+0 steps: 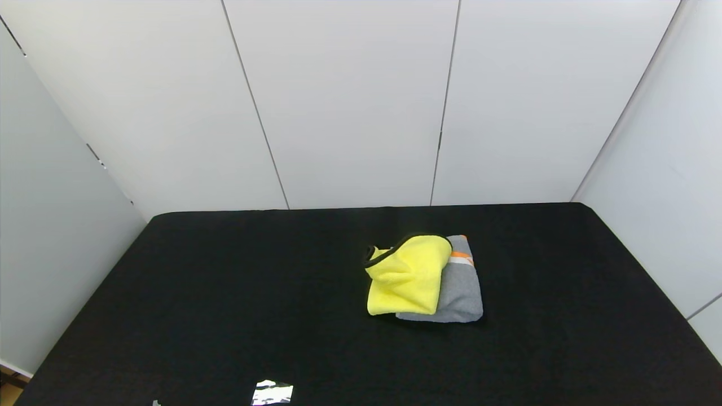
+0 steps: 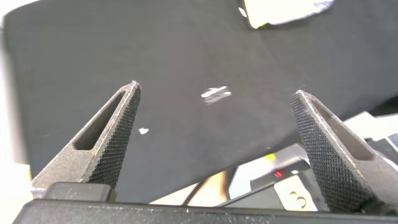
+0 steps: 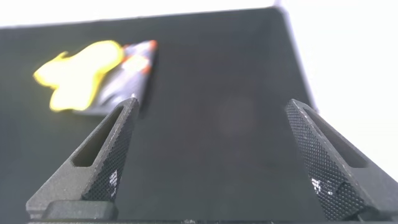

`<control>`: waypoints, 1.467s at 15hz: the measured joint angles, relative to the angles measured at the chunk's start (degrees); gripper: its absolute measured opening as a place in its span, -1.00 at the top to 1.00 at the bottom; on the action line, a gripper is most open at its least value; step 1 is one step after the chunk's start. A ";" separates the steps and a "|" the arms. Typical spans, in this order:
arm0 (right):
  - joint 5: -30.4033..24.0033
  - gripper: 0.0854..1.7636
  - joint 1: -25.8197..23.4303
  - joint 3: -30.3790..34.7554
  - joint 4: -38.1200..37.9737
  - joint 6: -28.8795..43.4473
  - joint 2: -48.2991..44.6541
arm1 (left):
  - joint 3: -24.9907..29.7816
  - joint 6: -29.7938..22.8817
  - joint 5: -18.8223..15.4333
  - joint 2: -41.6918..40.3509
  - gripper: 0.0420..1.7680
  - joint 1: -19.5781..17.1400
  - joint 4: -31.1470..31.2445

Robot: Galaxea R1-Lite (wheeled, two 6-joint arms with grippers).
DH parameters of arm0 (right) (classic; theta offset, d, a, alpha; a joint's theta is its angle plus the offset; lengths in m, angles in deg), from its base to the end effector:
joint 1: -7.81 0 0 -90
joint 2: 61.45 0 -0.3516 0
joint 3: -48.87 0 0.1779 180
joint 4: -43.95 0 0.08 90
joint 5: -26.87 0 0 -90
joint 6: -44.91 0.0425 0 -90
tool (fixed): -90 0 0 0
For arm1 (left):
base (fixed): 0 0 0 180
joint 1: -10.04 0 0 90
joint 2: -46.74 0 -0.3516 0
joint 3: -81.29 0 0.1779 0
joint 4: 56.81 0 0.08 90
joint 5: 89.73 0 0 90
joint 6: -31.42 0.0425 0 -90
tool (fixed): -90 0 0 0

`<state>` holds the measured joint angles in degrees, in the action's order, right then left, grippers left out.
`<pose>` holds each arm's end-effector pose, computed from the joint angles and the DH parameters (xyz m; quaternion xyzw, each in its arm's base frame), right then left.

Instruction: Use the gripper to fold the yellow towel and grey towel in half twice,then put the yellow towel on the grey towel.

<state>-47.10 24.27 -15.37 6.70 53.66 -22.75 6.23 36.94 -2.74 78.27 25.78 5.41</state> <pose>0.0076 -0.0100 0.2720 0.0474 0.0979 -0.0037 0.9941 -0.0533 0.0127 0.2672 0.0649 0.1535 -0.1683 0.9716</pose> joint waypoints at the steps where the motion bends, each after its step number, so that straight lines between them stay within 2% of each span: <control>1: 0.02 -0.93 -2.40 0.02 -0.59 -0.96 -1.44 | -0.41 0.02 1.38 -1.76 -0.94 -0.09 0.93; 4: -0.13 -0.93 -10.05 -0.09 -2.88 -3.12 -6.19 | -1.46 -0.09 2.91 -5.71 -0.94 -0.78 1.80; 6: -0.27 -0.93 -12.71 1.04 -3.40 -3.39 -10.14 | -1.87 -0.22 2.91 -8.13 -0.94 -2.97 3.32; 9: -0.33 -0.93 -14.01 5.12 -4.92 -3.97 -16.81 | -2.69 -0.11 2.85 -11.15 -0.94 -8.03 4.61; 13: -0.27 -0.94 -15.80 11.17 -5.21 -5.30 -25.11 | -4.18 -0.49 2.80 -14.74 -0.94 -11.78 8.57; 15: -0.41 -0.94 -16.57 14.03 -5.23 -6.29 -28.99 | -4.85 -0.05 0.90 -16.02 -0.94 -14.47 9.23; 17: -2.62 -0.94 -16.81 16.34 -5.16 -7.30 -32.80 | -4.11 0.20 -2.60 -17.73 -0.94 -17.34 9.64; 20: -5.50 -0.94 -16.81 20.04 -0.63 -7.45 -37.16 | -0.24 0.41 -3.34 -21.47 -0.94 -16.92 8.52; 22: -5.56 -0.94 -16.79 22.36 4.43 -7.72 -38.18 | 3.73 0.49 -3.47 -24.33 -0.94 -16.47 4.55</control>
<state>-52.66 7.48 6.99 11.13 45.95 -60.93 9.96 37.43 -6.21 53.93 9.31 9.95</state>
